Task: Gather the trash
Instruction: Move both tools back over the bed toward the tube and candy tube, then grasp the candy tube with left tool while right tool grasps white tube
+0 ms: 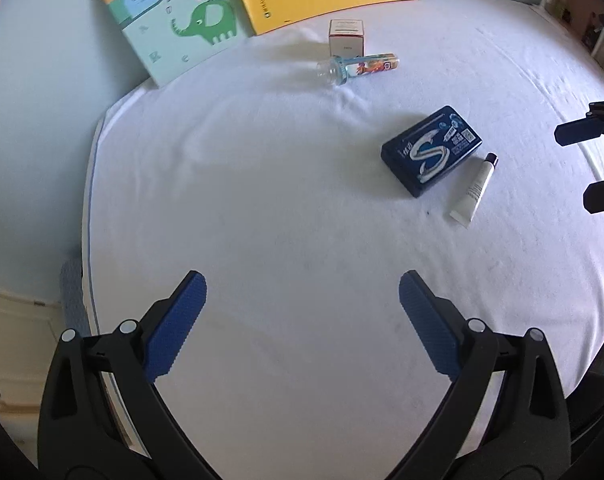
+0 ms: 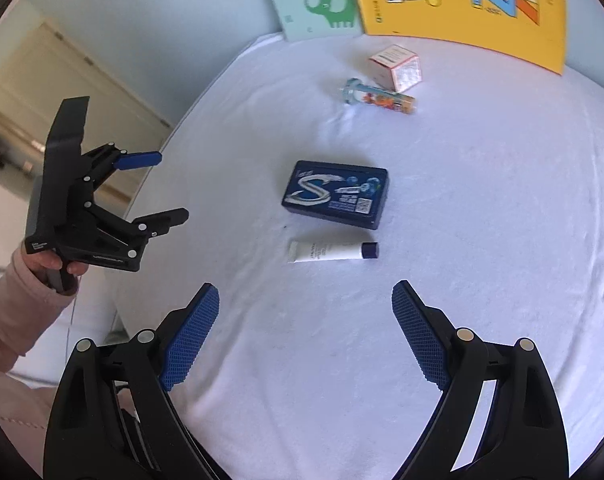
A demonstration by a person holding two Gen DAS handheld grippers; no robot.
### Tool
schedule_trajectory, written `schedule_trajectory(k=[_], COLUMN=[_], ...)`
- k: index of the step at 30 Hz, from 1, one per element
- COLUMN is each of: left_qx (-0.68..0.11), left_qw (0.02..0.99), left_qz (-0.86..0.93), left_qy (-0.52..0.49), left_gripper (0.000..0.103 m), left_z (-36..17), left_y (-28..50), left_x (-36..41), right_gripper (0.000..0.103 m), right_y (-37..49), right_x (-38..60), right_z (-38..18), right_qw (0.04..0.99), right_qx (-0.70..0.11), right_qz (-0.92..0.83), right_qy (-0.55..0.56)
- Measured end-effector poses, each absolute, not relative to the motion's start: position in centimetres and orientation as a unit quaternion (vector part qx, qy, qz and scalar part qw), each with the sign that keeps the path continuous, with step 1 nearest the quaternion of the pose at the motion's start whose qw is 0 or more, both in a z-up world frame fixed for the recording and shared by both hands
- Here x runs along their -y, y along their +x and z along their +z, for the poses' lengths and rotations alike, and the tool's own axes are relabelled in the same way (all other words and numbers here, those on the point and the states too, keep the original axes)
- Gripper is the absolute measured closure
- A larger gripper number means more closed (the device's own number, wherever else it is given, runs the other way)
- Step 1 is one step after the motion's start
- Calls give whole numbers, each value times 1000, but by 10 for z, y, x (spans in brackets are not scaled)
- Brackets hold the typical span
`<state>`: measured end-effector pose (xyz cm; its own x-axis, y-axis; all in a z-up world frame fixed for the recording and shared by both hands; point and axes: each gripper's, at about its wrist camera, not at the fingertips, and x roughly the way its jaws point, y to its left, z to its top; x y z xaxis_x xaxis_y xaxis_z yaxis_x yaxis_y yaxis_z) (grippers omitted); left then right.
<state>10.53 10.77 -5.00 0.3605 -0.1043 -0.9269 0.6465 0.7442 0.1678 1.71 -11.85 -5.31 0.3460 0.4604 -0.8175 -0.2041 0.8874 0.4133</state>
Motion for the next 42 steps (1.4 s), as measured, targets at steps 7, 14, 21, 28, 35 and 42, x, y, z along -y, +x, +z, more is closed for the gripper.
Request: schedule_trajectory(k=[7, 14, 21, 28, 35, 42], left_qx=[-460, -429, -407, -402, -406, -408], left_qw=[744, 713, 680, 661, 652, 637], left_qz=[-340, -402, -440, -469, -485, -512], left_qy=[347, 382, 423, 426, 418, 407], left_gripper=[8, 8, 8, 8, 9, 54], left_z=[-56, -63, -81, -96, -110, -110], left_y=[166, 202, 222, 240, 254, 244], left_x=[-77, -37, 1, 29, 48, 57], right_gripper=[15, 15, 16, 25, 35, 86], right_y=[14, 14, 28, 42, 56, 45], right_x=[110, 96, 88, 86, 67, 65], right_z=[-74, -88, -98, -108, -112, -112], right_qw=[817, 808, 800, 791, 793, 796], right_qx=[-529, -523, -525, -531, -541, -555], right_qz=[68, 1, -46, -86, -137, -150], right_qy=[219, 272, 286, 292, 243, 189])
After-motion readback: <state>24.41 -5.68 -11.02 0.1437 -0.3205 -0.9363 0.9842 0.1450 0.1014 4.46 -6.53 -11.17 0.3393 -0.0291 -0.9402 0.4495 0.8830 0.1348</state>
